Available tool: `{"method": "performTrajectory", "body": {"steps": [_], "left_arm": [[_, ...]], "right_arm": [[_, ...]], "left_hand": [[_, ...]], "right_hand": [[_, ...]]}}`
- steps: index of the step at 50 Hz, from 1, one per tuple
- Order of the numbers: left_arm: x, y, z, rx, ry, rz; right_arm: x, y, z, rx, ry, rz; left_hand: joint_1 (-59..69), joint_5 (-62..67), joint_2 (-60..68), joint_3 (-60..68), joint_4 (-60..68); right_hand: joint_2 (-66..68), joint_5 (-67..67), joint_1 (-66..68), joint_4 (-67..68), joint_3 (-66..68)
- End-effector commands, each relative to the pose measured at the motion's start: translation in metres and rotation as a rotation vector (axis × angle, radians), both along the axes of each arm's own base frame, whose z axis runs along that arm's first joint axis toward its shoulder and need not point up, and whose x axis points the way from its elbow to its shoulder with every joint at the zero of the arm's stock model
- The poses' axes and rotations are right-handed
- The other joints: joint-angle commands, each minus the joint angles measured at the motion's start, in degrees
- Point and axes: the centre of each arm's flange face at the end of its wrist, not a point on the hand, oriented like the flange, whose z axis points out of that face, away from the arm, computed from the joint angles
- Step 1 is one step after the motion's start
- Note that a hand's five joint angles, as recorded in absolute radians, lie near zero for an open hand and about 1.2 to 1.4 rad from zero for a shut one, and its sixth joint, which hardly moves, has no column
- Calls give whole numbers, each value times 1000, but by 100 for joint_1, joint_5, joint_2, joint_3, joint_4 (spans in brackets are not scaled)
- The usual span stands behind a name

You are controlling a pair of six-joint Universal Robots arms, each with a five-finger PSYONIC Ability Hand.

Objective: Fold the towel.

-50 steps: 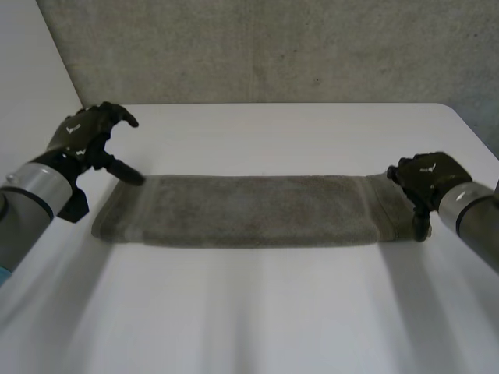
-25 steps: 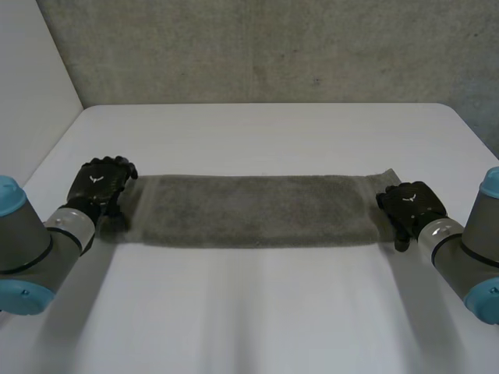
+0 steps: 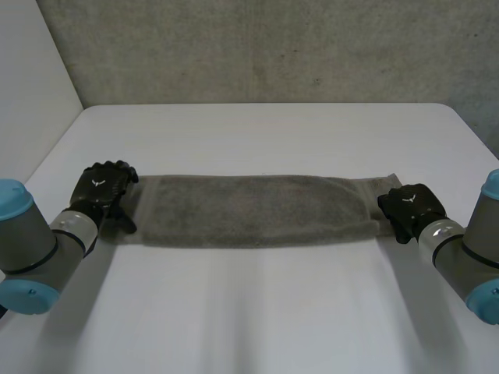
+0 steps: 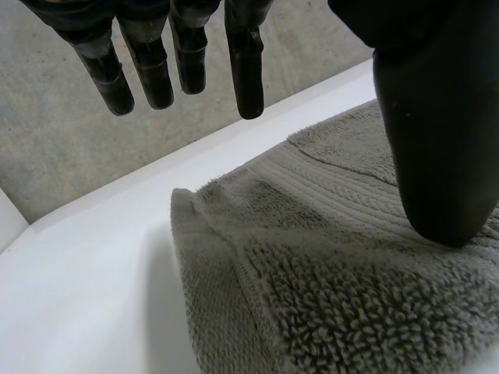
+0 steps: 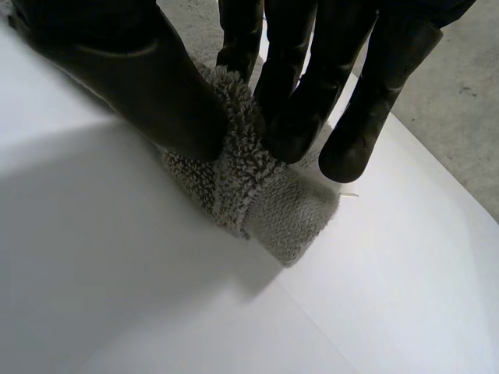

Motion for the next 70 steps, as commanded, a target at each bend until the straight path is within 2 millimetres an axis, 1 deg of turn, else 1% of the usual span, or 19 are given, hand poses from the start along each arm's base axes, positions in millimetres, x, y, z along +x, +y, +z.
{"method": "performTrajectory", "body": {"steps": [1, 7, 17, 24, 28, 29, 31, 32, 34, 35, 39, 43, 45, 46, 47, 51, 56, 61, 70], "left_arm": [[2, 2, 5, -6, -2, 28], [4, 5, 12, -14, 4, 41], [8, 7, 24, -41, 8, 54], [10, 7, 26, -45, 8, 66], [11, 7, 26, -44, 8, 68], [11, 7, 26, -44, 8, 68], [12, 7, 28, -49, 9, 72], [12, 7, 28, -49, 9, 72], [14, 7, 28, -48, 10, 77], [14, 8, 29, -48, 10, 79], [14, 10, 31, -51, 10, 80], [13, 12, 29, -45, 9, 76], [13, 13, 29, -44, 9, 77], [13, 13, 29, -44, 9, 76], [12, 15, 29, -40, 9, 71], [9, 17, 31, -45, 10, 62], [3, 22, 32, -46, 10, 43], [-13, 33, 39, -65, 16, -7], [-47, 57, 50, -95, 26, -125]], "right_arm": [[-9, -3, 5, -6, 0, -22], [-27, -11, 7, 0, 19, -70], [-135, -56, 37, -60, 321, -257], [-134, -74, 82, -168, 330, -308], [-53, -57, 128, -296, 226, -192], [-53, -56, 128, -296, 226, -191], [18, -28, 141, -354, 167, -48], [18, -28, 141, -354, 166, -48], [86, 17, 143, -384, 132, 110], [86, 17, 143, -384, 132, 110], [177, 98, 110, -374, 98, 376], [214, 143, 69, -339, 116, 520], [222, 155, 45, -299, 147, 560], [227, 164, 26, -267, 179, 584], [227, 167, 15, -246, 215, 584], [219, 159, 15, -226, 248, 514], [198, 135, 50, -227, 163, 404], [145, 113, 93, -157, -45, 292], [91, 104, 66, -3, -136, 240]], "left_hand": [[-376, -210, -341, -370, -388], [-376, -210, -341, -370, -388], [-376, -210, -341, -370, -388], [-376, -210, -341, -370, -388], [-376, -210, -341, -370, -388], [-376, -210, -341, -370, -388], [-376, -210, -341, -370, -388], [-376, -210, -341, -370, -388], [-376, -210, -341, -370, -388], [-376, -210, -341, -370, -388], [-376, -210, -341, -370, -388], [-392, -226, -357, -387, -405], [-393, -227, -357, -387, -405], [-376, -210, -341, -370, -388], [-376, -210, -341, -370, -388], [-376, -210, -341, -370, -388], [-393, -227, -357, -387, -405], [-392, -227, -357, -387, -405], [-376, -210, -341, -370, -388]], "right_hand": [[500, 370, 524, 331, 352], [500, 370, 524, 331, 352], [500, 370, 524, 331, 352], [500, 370, 524, 331, 352], [500, 370, 524, 331, 352], [500, 370, 524, 331, 352], [500, 370, 524, 331, 352], [500, 370, 524, 331, 352], [500, 370, 524, 331, 352], [500, 370, 524, 331, 352], [500, 370, 524, 331, 352], [500, 370, 524, 331, 352], [-654, -785, -631, -823, -803], [-4152, -4282, -4128, -4320, -4300], [-6500, -6630, -6476, -6669, -6648], [-6500, -6630, -6476, -6669, -6648], [-6500, -6630, -6476, -6669, -6648], [-6500, -6630, -6476, -6669, -6648], [-6500, -6630, -6476, -6669, -6648]]}}
